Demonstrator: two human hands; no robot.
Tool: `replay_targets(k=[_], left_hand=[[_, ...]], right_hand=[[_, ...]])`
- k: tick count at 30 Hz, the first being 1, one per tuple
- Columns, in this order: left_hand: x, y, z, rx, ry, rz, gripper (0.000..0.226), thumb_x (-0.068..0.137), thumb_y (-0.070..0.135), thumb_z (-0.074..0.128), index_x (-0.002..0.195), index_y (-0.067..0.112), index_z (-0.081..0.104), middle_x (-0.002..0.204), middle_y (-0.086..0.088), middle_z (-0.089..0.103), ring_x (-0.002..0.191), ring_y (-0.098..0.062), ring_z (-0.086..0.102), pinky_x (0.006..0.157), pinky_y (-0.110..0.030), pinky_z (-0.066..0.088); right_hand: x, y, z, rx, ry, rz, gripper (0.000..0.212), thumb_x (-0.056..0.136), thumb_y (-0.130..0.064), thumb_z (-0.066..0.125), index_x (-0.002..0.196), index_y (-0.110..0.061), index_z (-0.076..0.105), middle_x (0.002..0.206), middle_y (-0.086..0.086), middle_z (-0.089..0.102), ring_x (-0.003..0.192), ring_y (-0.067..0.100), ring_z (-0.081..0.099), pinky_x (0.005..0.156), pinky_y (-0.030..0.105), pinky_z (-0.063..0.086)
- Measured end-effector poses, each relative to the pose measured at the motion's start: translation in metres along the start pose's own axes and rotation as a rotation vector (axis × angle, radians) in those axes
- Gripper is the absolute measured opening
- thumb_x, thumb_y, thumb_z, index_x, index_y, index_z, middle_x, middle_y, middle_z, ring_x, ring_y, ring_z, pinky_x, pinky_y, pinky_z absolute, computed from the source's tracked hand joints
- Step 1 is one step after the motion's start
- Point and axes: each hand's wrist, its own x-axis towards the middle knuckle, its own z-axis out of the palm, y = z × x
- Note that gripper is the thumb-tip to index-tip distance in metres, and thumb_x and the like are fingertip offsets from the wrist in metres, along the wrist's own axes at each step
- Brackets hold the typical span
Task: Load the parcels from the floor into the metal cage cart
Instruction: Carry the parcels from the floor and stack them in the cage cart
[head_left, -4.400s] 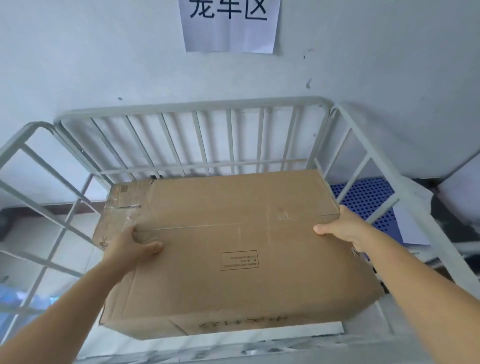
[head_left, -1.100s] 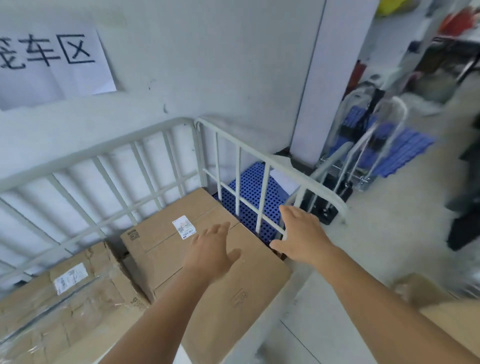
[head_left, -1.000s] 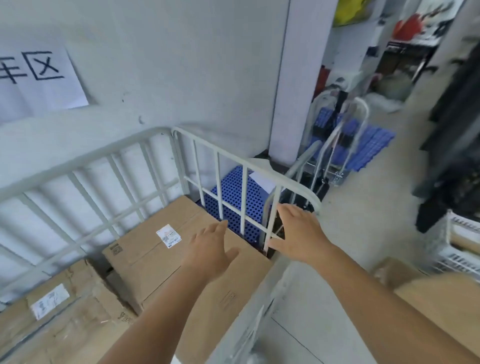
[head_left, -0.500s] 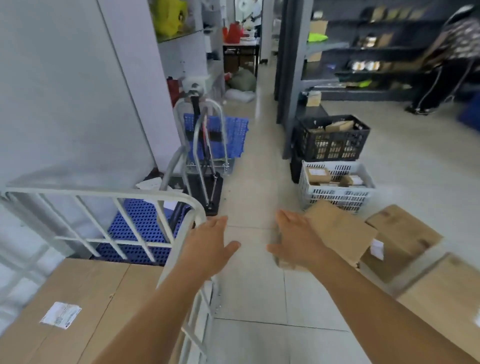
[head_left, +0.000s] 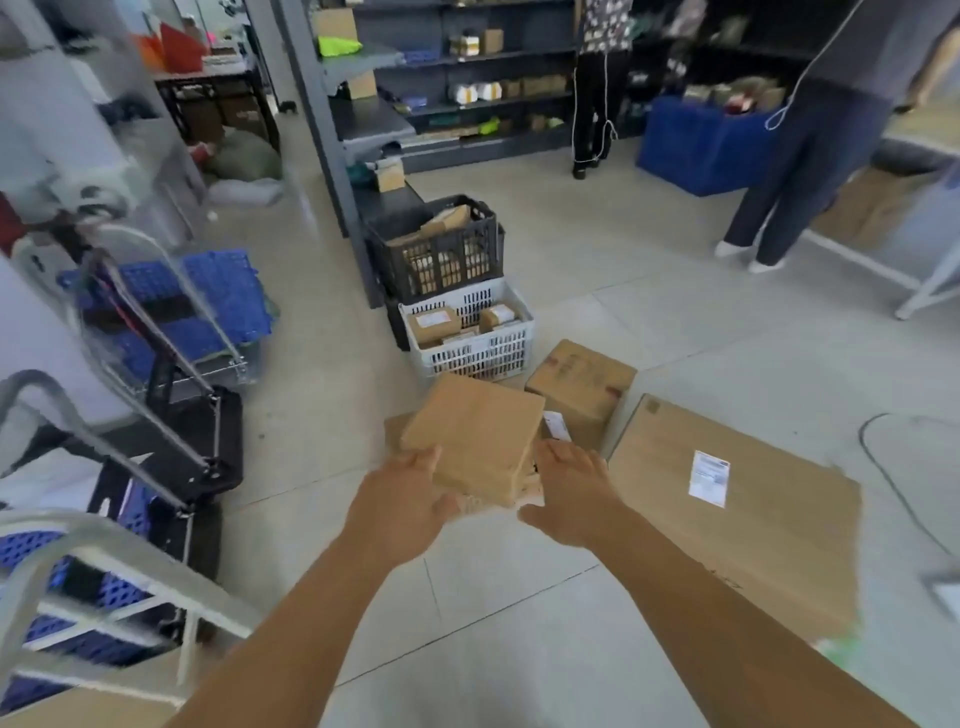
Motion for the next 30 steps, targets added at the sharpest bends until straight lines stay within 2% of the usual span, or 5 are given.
replay_targets(k=[6, 12, 16, 23, 30], left_hand=[[0.058, 0.093, 0.029, 0.033, -0.089, 0.128, 0.067, 0.096, 0.047, 0.043, 0.152, 0.016, 0.022, 0.152, -0.004, 0.034, 0.138, -0.023, 0.033, 0.110, -0.033, 0.030], [0.110, 0.163, 0.060, 0.075, -0.184, 0.270, 0.068, 0.096, 0.049, 0.044, 0.152, 0.015, 0.025, 0.153, -0.003, 0.035, 0.138, -0.022, 0.034, 0.111, -0.033, 0.030], [0.148, 0.200, 0.079, 0.097, -0.254, 0.352, 0.068, 0.096, 0.048, 0.045, 0.152, 0.016, 0.024, 0.153, -0.003, 0.034, 0.138, -0.021, 0.034, 0.110, -0.033, 0.032], [0.228, 0.247, 0.101, 0.141, -0.349, 0.462, 0.062, 0.096, 0.043, 0.046, 0.148, 0.015, 0.029, 0.145, -0.005, 0.043, 0.133, -0.023, 0.040, 0.100, -0.033, 0.039], [0.303, 0.283, 0.127, 0.113, -0.430, 0.466, 0.064, 0.095, 0.042, 0.050, 0.149, 0.013, 0.028, 0.148, -0.008, 0.040, 0.137, -0.024, 0.037, 0.104, -0.033, 0.036]], right_hand=[[-0.013, 0.110, 0.005, 0.008, -0.012, 0.185, 0.079, 0.090, -0.050, 0.056, 0.150, -0.014, 0.021, 0.155, 0.002, 0.026, 0.143, 0.022, 0.022, 0.113, 0.038, 0.021], [-0.030, 0.197, 0.019, 0.074, -0.016, 0.412, 0.075, 0.086, -0.050, 0.057, 0.146, -0.016, 0.026, 0.147, -0.001, 0.035, 0.137, 0.021, 0.031, 0.109, 0.037, 0.025], [-0.035, 0.240, 0.028, 0.115, -0.042, 0.554, 0.082, 0.089, -0.052, 0.055, 0.152, -0.015, 0.018, 0.154, 0.000, 0.028, 0.143, 0.021, 0.024, 0.113, 0.038, 0.023], [-0.021, 0.305, 0.028, 0.166, -0.052, 0.785, 0.080, 0.088, -0.052, 0.058, 0.149, -0.015, 0.023, 0.154, 0.000, 0.029, 0.142, 0.021, 0.026, 0.114, 0.039, 0.023], [0.006, 0.361, 0.051, 0.240, -0.061, 0.947, 0.082, 0.090, -0.054, 0.055, 0.152, -0.015, 0.020, 0.157, 0.002, 0.027, 0.144, 0.023, 0.025, 0.115, 0.041, 0.022]])
